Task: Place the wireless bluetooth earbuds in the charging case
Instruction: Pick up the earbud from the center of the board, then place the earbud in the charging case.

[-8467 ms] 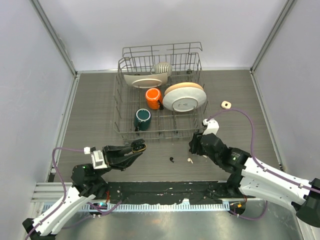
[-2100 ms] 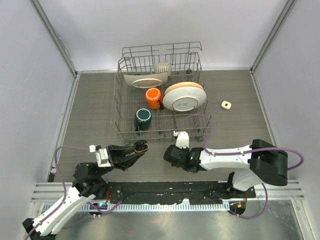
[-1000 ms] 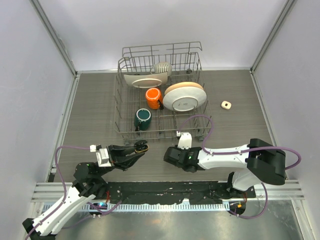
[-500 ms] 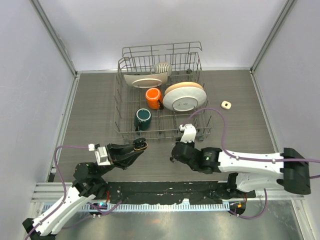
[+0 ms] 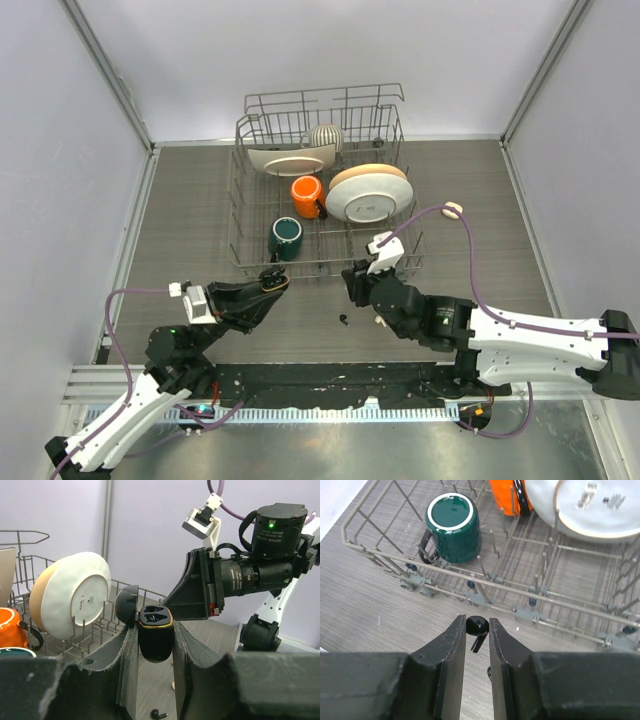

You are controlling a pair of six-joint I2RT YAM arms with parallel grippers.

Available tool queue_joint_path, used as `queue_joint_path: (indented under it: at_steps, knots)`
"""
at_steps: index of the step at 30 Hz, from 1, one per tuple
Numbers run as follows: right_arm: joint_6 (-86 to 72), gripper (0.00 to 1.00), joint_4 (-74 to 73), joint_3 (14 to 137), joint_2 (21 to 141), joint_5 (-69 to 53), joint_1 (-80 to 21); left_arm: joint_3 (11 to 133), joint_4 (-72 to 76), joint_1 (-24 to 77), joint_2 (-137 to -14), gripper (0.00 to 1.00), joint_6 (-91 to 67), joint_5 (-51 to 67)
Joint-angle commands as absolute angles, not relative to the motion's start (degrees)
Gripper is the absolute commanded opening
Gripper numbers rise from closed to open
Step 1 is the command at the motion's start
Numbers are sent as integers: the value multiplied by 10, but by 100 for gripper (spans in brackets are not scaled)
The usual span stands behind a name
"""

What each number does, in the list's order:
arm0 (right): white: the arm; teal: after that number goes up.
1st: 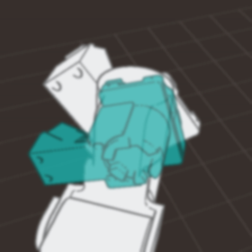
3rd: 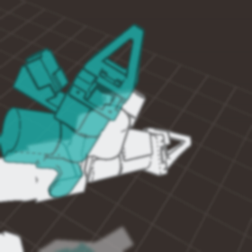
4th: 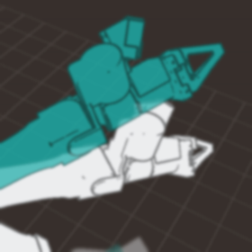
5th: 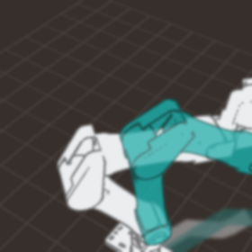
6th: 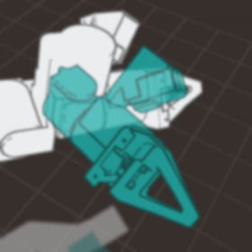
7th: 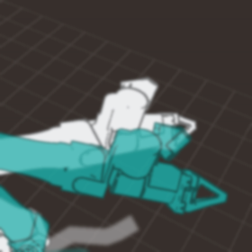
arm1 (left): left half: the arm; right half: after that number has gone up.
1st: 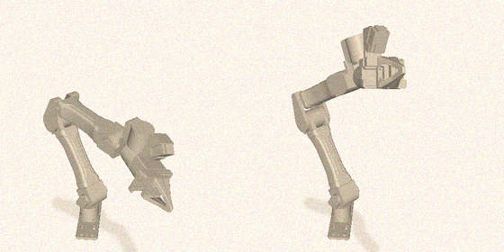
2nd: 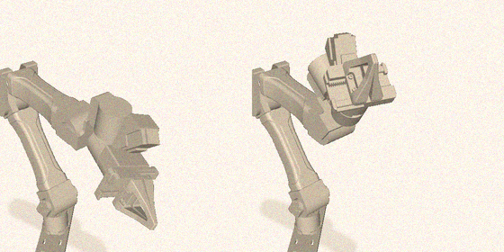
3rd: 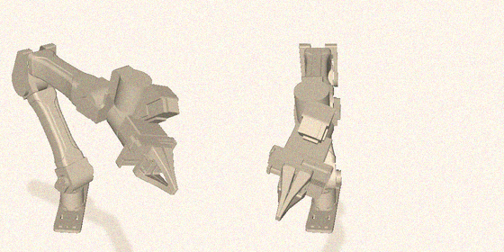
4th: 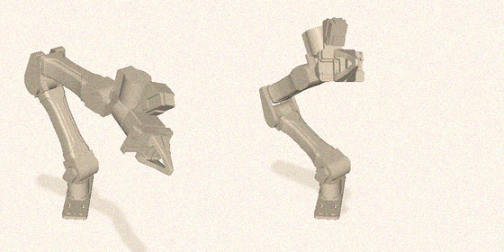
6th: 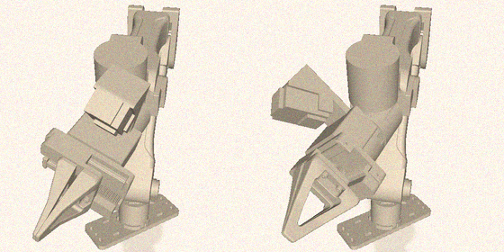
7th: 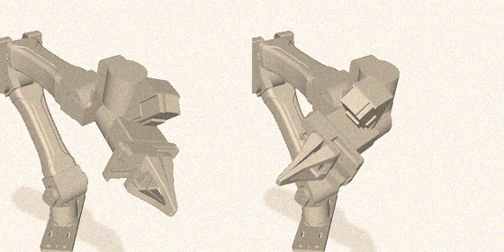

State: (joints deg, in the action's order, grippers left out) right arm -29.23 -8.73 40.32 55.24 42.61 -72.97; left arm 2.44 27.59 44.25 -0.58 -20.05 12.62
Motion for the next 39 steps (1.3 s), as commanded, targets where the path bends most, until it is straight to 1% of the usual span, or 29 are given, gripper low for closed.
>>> queue_joint_path:
  at_steps: [1,8,15,26,33,39]
  knots:
    - [-197,1,14,436,548,446,-744,-29,310,445,18,0,-212,109]
    - [-119,1,72,456,570,468,-787,-27,304,445,24,0,-210,112]
    - [-36,1,183,452,586,479,-823,-27,308,445,23,0,-214,111]
    - [25,1,334,467,632,451,-861,-26,318,445,18,0,-215,117]
    - [34,1,361,482,653,433,-865,-29,317,445,22,0,-212,133]
    - [23,1,364,488,655,395,-865,-31,321,444,19,0,-202,141]
